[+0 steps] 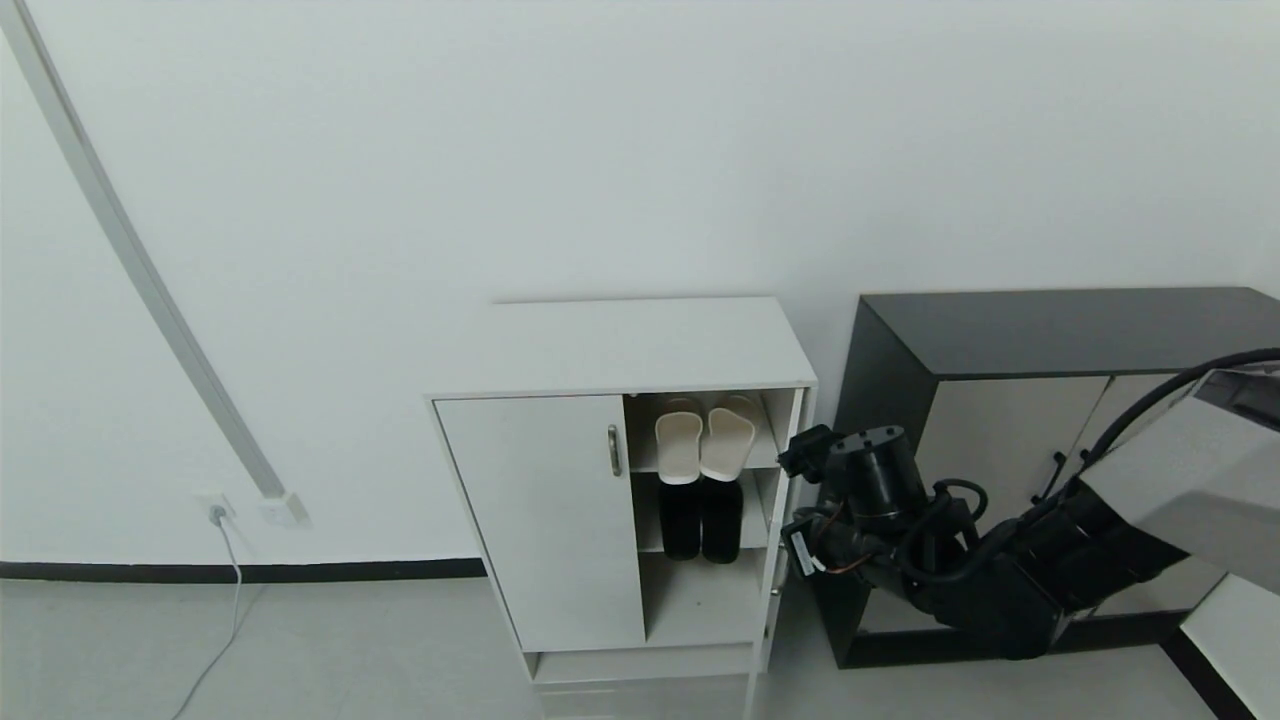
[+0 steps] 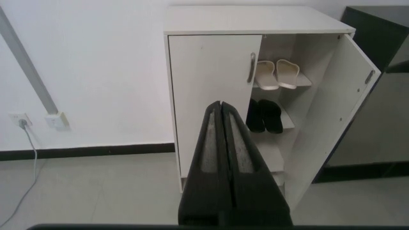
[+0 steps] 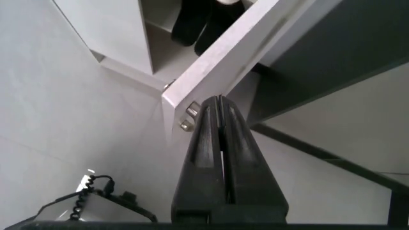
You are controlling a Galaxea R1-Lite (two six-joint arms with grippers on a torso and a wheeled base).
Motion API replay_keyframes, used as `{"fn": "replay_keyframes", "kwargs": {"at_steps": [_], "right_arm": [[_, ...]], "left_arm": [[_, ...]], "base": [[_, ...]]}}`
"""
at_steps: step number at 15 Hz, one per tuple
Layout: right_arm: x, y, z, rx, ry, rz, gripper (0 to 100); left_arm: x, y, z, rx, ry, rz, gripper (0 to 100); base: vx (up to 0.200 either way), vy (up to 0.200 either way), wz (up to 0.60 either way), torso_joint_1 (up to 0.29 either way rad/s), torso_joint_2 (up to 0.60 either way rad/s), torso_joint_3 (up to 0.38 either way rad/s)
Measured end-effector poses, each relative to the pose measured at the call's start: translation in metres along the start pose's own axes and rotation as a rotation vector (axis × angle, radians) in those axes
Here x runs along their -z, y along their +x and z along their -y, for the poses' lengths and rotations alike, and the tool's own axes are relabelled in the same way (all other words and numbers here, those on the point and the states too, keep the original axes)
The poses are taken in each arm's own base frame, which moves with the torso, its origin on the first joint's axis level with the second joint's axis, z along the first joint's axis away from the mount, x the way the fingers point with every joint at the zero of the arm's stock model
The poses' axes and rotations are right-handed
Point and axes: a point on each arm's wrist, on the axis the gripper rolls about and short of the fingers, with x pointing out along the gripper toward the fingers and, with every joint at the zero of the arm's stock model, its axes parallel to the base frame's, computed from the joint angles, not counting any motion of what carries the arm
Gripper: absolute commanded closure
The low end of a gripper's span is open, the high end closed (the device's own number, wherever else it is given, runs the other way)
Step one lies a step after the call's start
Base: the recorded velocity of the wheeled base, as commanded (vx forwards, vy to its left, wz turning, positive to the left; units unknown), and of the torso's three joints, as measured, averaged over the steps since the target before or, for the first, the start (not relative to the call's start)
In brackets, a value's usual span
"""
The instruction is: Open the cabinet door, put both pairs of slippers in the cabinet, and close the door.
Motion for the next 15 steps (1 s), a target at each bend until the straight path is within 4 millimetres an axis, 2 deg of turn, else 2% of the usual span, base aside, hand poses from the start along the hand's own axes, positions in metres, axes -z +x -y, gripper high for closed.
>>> {"fn": "replay_keyframes", "kwargs": {"at_steps": [3, 6, 8, 15], "right_arm": [[0.005, 0.020, -0.003, 0.007, 0.010, -0.003, 100], [-0.006, 0.043, -0.012, -0.010, 0.112, 0.196, 100], [-0.006, 0.052, -0.016, -0.043, 0.151, 0.242, 100], [0.006, 0.039, -0.015, -0.196, 0.142, 0.243, 100]], "left_arm": [[0.000, 0.000, 0.000, 0.000, 0.000, 0.000, 100], [0.000, 0.000, 0.000, 0.000, 0.000, 0.000, 100], [0.000, 0.000, 0.000, 0.000, 0.000, 0.000, 100], [0.000, 0.000, 0.000, 0.000, 0.000, 0.000, 100]], "base": [[0.000, 0.000, 0.00, 0.000, 0.00, 0.000], [0.000, 0.000, 0.00, 0.000, 0.00, 0.000], [0.000, 0.000, 0.00, 0.000, 0.00, 0.000], [0.000, 0.000, 0.00, 0.000, 0.00, 0.000]]}}
